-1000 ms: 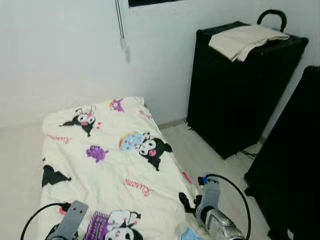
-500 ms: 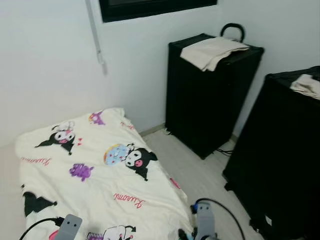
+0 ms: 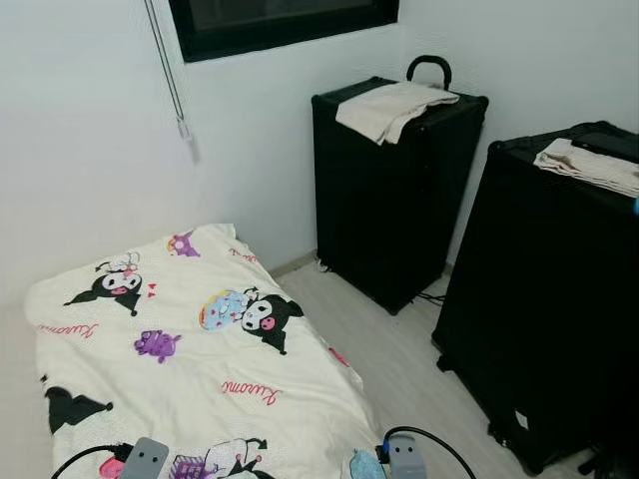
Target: Clean up the room
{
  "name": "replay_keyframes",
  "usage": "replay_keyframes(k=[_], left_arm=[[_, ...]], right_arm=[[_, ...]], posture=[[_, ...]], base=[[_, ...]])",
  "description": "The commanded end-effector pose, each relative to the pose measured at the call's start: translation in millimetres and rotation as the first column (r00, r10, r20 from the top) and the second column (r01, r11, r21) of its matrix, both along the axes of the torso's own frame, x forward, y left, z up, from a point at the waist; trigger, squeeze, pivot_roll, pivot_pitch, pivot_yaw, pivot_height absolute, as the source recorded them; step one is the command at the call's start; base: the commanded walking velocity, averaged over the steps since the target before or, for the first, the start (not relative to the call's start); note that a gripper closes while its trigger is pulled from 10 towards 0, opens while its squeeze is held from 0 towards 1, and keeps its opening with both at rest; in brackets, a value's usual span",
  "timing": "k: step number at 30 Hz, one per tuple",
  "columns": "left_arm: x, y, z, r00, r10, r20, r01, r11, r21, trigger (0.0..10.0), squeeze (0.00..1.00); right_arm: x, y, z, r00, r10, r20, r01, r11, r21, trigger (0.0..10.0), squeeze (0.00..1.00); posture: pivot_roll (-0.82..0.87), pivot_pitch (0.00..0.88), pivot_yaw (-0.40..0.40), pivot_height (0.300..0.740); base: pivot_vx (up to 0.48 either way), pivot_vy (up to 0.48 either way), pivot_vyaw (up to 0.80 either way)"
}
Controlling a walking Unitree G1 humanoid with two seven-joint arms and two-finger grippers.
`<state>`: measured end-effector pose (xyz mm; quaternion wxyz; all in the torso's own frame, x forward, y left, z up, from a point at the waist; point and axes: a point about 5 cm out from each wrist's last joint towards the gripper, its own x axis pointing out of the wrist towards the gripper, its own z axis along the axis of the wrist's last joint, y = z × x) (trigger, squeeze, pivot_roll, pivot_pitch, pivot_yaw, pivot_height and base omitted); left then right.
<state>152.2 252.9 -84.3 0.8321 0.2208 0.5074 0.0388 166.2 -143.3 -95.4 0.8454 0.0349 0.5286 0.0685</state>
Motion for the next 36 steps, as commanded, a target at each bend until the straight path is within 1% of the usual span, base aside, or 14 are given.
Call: replay_keyframes(k=[1, 3, 10, 24, 29, 32, 36], left_arm=[[-3.0, -2.8, -2, 1.000, -0.010, -0.021, 0.009, 1.000, -0.005, 10.0, 0.00], [-3.1, -3.6, -2, 1.000, -0.010, -0.021, 0.010, 1.000, -0.006, 10.0, 0.00], [-2.9, -6.2, -3, 1.000, -0.019, -0.024, 0.019, 1.000, -0.009, 10.0, 0.00], [2.6, -10.9, -2, 0.998, -0.058, -0.019, 0.058, 0.998, -0.012, 10.0, 0.00], [3.6, -12.5, -2, 0.998, -0.062, -0.017, 0.062, 0.998, -0.019, 10.0, 0.00], [6.5, -15.6, -2, 0.996, -0.086, -0.011, 0.085, 0.996, -0.037, 10.0, 0.00], [9.3, -18.9, -1, 0.995, -0.103, -0.008, 0.103, 0.994, -0.048, 10.0, 0.00]], right_arm=[[-1.6, 0.8, -1, 1.000, 0.021, 0.007, -0.021, 1.000, 0.001, 10.0, 0.00], [-1.5, 1.2, 0, 1.000, 0.013, 0.013, -0.013, 1.000, 0.011, 10.0, 0.00], [-1.6, 0.8, 0, 1.000, -0.004, 0.014, 0.004, 1.000, 0.021, 10.0, 0.00], [-3.3, -0.9, -1, 1.000, -0.015, 0.008, 0.015, 1.000, 0.026, 10.0, 0.00], [-3.1, -1.3, -1, 1.000, -0.013, 0.011, 0.013, 1.000, 0.028, 10.0, 0.00], [-3.8, -1.9, -1, 1.000, -0.014, 0.010, 0.014, 1.000, 0.015, 10.0, 0.00], [-3.9, -1.4, -1, 1.000, -0.016, 0.009, 0.016, 1.000, 0.021, 10.0, 0.00]], posture=[[0.02, 0.000, 0.014, 0.697], [0.02, 0.000, 0.012, 0.697], [0.02, 0.000, 0.017, 0.697], [0.02, 0.000, 0.015, 0.697], [0.02, 0.000, 0.013, 0.697], [0.03, 0.000, 0.011, 0.697], [0.02, 0.000, 0.012, 0.697]], base=[[-0.405, 0.000, 0.00], [-0.409, 0.000, 0.00], [-0.415, 0.000, 0.56], [-0.380, 0.000, 0.57], [-0.169, 0.000, 0.57], [0.000, 0.000, 0.00], [0.000, 0.000, 0.00]])
